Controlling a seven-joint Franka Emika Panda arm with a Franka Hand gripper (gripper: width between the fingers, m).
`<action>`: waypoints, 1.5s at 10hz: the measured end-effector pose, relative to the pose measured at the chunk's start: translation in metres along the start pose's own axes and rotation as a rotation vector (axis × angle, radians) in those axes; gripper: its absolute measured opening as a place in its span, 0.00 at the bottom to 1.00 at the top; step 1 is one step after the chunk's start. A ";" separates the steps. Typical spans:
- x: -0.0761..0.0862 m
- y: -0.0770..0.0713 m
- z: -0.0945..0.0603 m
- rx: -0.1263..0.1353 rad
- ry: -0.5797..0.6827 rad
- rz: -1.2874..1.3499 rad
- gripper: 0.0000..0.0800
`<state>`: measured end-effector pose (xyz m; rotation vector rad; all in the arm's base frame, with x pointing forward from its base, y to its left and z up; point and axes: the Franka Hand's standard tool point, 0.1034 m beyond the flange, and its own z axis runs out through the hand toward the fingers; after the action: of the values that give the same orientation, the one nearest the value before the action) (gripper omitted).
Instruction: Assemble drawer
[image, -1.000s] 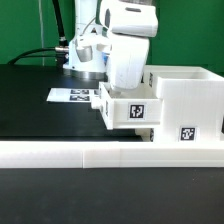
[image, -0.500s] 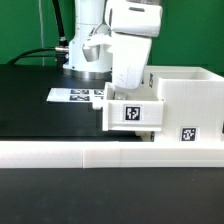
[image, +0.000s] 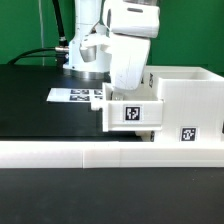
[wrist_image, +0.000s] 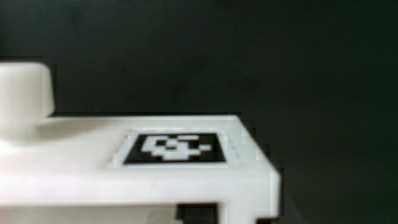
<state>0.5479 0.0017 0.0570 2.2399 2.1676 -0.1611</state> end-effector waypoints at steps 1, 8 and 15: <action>0.000 -0.002 0.000 -0.001 -0.006 -0.014 0.06; -0.003 -0.001 -0.001 -0.004 -0.009 -0.021 0.06; -0.008 -0.002 0.002 -0.009 -0.010 -0.081 0.06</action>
Offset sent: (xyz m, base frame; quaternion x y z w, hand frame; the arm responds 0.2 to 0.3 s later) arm -0.0064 0.0004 0.0080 -0.0137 -0.0060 -0.0247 0.9996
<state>0.5451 -0.0062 0.0561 2.1436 2.2503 -0.1639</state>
